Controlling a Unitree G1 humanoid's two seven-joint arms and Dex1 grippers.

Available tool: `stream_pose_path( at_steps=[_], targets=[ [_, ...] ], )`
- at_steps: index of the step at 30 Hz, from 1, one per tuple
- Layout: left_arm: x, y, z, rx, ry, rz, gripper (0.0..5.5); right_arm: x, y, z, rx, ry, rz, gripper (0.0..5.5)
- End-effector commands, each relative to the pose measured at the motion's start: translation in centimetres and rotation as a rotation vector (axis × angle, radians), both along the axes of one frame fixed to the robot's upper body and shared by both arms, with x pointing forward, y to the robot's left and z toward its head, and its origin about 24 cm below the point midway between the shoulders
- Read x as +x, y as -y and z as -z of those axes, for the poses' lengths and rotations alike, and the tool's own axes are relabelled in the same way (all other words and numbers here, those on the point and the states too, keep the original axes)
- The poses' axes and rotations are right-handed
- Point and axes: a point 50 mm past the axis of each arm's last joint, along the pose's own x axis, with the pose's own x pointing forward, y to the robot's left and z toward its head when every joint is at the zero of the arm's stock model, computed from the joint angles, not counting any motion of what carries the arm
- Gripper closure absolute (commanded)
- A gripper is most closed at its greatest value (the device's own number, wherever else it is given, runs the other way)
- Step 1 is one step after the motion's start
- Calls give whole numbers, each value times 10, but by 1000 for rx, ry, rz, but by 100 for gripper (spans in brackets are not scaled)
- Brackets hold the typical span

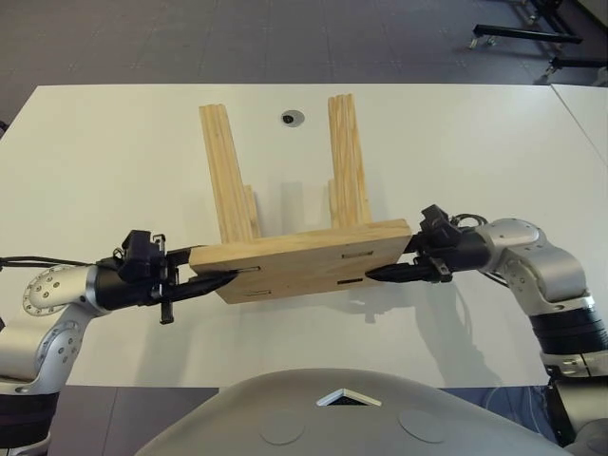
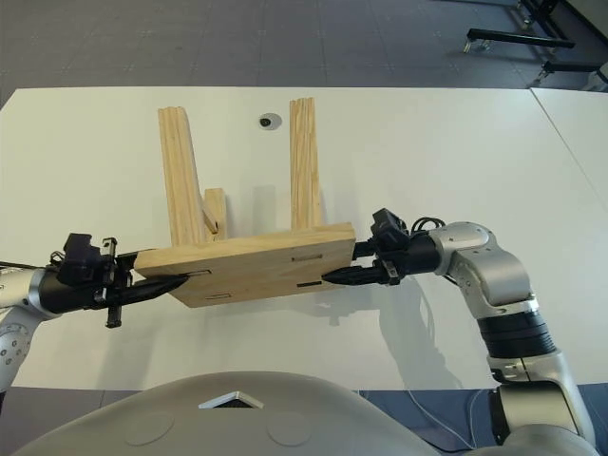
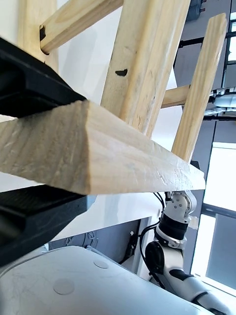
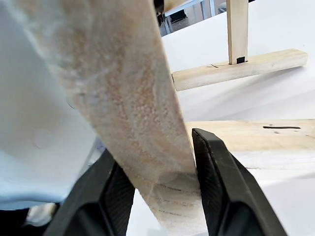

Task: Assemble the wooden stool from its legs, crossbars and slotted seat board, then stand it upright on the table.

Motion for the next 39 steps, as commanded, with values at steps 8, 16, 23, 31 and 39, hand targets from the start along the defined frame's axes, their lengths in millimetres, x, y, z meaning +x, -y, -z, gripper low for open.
stream_pose_path(
  at_steps=[8,16,23,31,39],
  targets=[
    [-3,-12,-41,-127,-168,-171,393,11,28,-106,108,-839,-126,387],
    [5,-16,-60,-428,-214,-308,393,-13,38,-129,146,-1110,-174,384],
    [32,-29,-49,-474,-244,-487,393,2,36,-95,233,-1235,-73,382],
    [55,-31,-33,-500,-317,-566,393,16,20,-65,326,-1188,-64,372],
    [57,-14,-36,-535,-296,-580,393,20,15,-64,393,-1143,-82,270]
  ],
)
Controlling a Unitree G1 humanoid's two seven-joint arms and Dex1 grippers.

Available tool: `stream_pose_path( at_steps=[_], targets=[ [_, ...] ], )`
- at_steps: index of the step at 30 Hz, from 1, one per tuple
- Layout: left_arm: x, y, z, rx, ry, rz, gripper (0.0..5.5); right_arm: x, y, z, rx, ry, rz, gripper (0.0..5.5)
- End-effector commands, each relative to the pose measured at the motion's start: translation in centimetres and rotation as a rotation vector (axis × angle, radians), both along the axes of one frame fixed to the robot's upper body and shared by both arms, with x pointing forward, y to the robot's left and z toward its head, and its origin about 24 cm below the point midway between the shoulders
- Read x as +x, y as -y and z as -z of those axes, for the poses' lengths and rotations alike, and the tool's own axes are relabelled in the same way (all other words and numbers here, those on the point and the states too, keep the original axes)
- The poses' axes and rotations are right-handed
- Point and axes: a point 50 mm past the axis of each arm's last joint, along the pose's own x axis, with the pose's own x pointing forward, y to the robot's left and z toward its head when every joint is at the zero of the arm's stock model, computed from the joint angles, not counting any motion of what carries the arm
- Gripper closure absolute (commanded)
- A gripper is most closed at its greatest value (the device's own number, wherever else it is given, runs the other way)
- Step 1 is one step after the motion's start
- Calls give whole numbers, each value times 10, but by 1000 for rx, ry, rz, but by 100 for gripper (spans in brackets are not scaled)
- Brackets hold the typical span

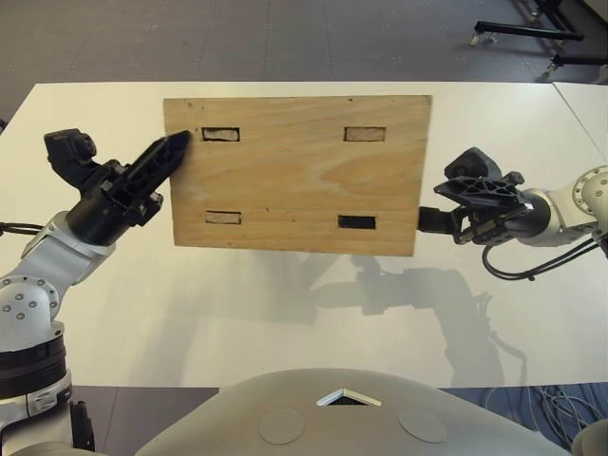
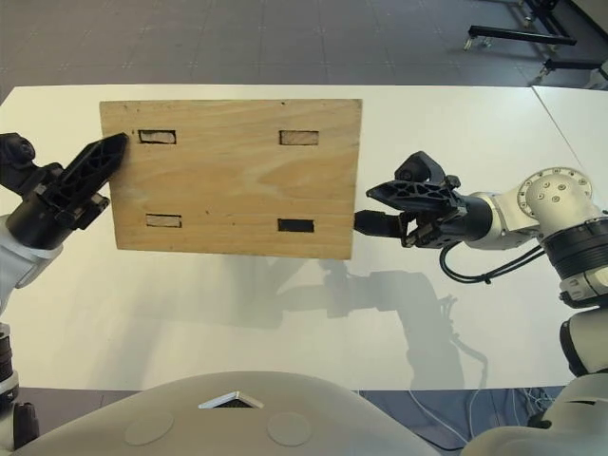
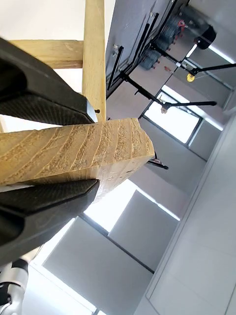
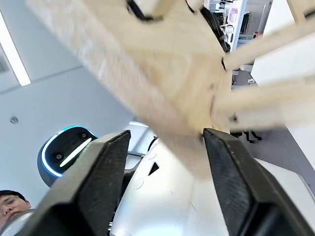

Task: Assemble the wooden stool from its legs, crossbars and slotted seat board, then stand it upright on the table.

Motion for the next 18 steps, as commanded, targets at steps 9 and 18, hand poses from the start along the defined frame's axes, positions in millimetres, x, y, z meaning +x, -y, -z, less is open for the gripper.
stream_pose_path(
  at_steps=[9,18],
  targets=[
    [7,-13,22,106,-93,-190,393,-2,-17,6,99,159,100,270],
    [23,-29,27,26,-45,-306,393,-18,-45,24,129,283,350,302]
  ],
)
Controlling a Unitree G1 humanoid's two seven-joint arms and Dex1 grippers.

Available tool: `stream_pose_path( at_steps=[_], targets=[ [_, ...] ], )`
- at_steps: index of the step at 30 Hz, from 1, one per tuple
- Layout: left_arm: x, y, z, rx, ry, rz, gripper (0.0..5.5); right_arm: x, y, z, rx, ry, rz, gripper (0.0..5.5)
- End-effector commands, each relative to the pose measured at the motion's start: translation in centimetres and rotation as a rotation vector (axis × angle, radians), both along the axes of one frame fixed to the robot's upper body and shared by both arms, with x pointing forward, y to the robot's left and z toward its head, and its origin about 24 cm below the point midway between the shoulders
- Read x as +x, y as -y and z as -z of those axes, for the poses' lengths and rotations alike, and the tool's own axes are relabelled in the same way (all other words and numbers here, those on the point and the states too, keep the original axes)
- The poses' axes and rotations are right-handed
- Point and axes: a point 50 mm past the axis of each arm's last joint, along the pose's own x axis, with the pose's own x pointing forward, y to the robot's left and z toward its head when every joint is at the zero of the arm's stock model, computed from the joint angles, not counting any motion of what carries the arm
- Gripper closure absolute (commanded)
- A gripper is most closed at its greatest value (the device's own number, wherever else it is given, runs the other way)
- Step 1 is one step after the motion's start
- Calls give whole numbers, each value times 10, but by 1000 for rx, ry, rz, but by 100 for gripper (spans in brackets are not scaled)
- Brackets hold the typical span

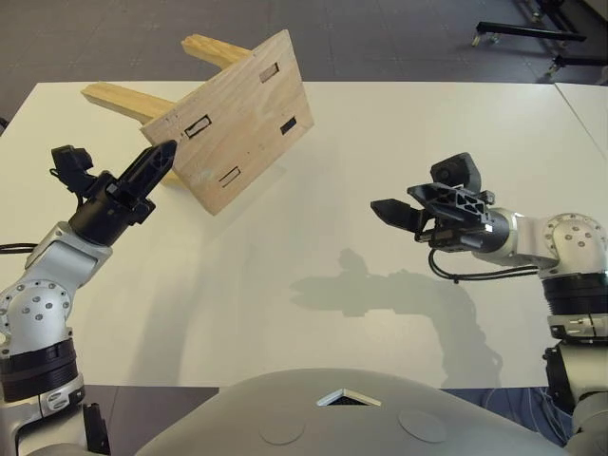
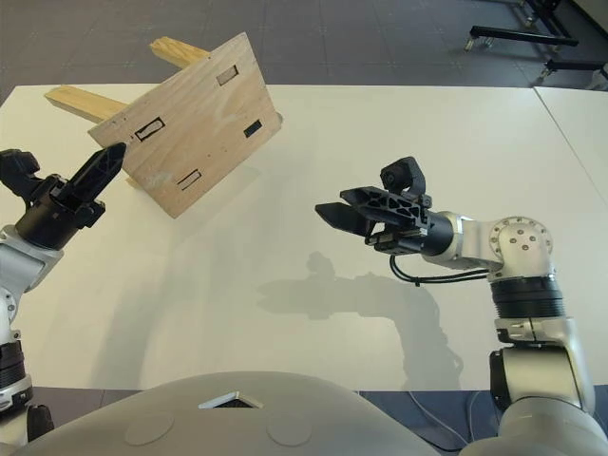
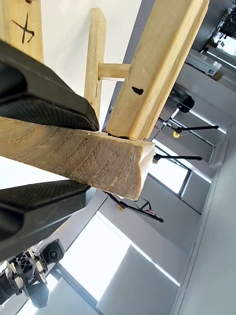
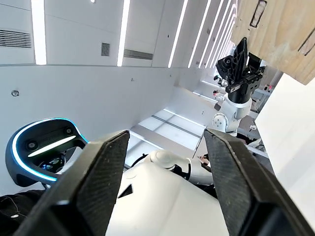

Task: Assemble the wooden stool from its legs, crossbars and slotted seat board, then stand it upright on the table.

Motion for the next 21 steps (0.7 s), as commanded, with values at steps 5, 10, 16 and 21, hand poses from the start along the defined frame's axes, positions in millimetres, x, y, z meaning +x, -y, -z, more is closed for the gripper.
stream_pose_path(
  at_steps=[5,10,16,21],
  targets=[
    [29,19,-19,-390,116,-197,393,0,-23,3,40,20,282,415],
    [32,47,-17,-543,73,-199,393,5,-28,0,65,4,359,504],
    [39,48,-14,-642,19,-274,393,8,-30,1,86,-19,399,547],
    [37,49,-9,-807,-34,-358,393,8,-32,2,109,-36,405,547]
  ],
)
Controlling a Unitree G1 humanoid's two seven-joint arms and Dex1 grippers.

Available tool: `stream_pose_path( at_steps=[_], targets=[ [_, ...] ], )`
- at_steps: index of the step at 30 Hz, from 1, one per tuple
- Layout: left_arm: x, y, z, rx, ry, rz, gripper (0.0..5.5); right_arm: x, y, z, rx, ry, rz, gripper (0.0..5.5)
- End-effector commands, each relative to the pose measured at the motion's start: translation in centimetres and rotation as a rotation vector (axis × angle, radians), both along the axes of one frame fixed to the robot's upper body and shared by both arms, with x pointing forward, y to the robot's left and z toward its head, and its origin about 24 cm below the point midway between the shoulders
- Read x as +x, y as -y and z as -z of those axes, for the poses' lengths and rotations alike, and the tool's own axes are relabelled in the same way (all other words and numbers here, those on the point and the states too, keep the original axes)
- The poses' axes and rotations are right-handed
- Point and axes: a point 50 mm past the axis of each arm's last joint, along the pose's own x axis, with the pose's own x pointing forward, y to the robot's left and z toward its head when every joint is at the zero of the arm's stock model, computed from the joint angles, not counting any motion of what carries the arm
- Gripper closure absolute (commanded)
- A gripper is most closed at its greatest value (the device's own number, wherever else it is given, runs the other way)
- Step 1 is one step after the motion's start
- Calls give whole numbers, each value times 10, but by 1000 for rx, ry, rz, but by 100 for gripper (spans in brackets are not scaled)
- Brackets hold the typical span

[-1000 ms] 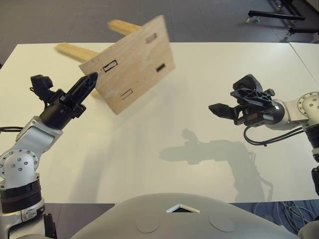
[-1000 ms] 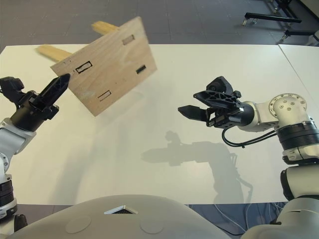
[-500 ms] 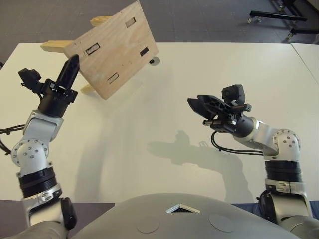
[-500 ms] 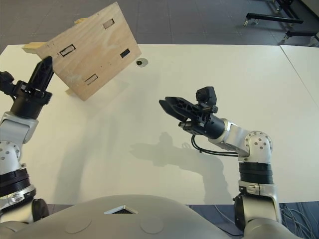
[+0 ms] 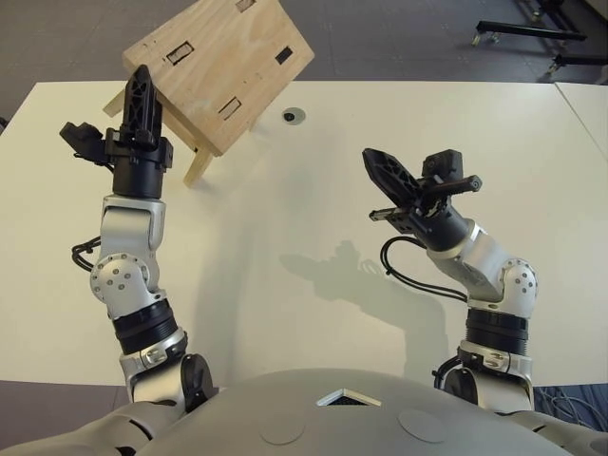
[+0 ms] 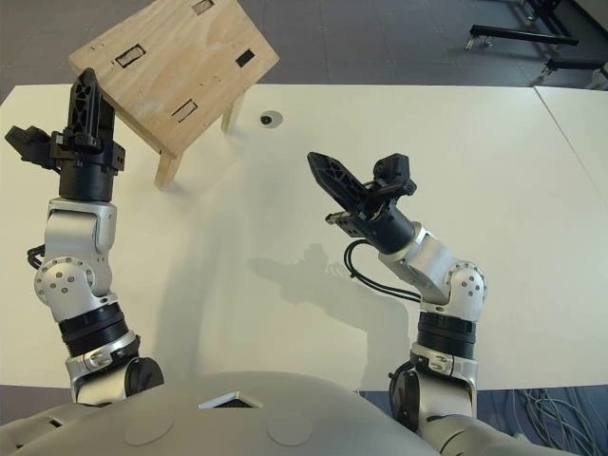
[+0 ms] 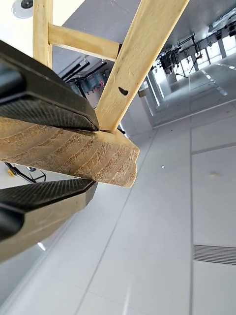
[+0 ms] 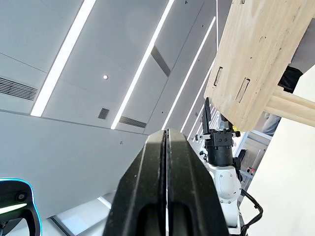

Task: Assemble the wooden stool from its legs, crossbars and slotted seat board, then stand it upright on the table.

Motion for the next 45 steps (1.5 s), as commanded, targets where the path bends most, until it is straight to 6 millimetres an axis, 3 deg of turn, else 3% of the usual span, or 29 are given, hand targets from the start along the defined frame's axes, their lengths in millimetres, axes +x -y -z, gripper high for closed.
stream_pose_path(
  at_steps=[1,17,28,32,37,41,45],
  targets=[
    [-3,3,8,-173,-62,-44,393,1,-2,-3,9,12,-3,547],
    [-10,-16,45,-381,-283,-231,393,4,-7,-4,40,12,-20,547],
    [-1,-20,53,-260,-387,-279,393,9,-6,-7,58,22,-25,547],
    [-1,-24,53,-23,-394,-323,393,6,-7,-11,53,55,-35,547],
    [5,-53,63,423,-445,-455,393,3,-6,-24,25,126,-2,547],
    [16,-75,66,660,-486,-527,393,-8,-29,-17,59,71,-27,547],
    [23,-71,69,973,-408,-473,393,-7,-35,-18,79,69,-33,547]
  ],
)
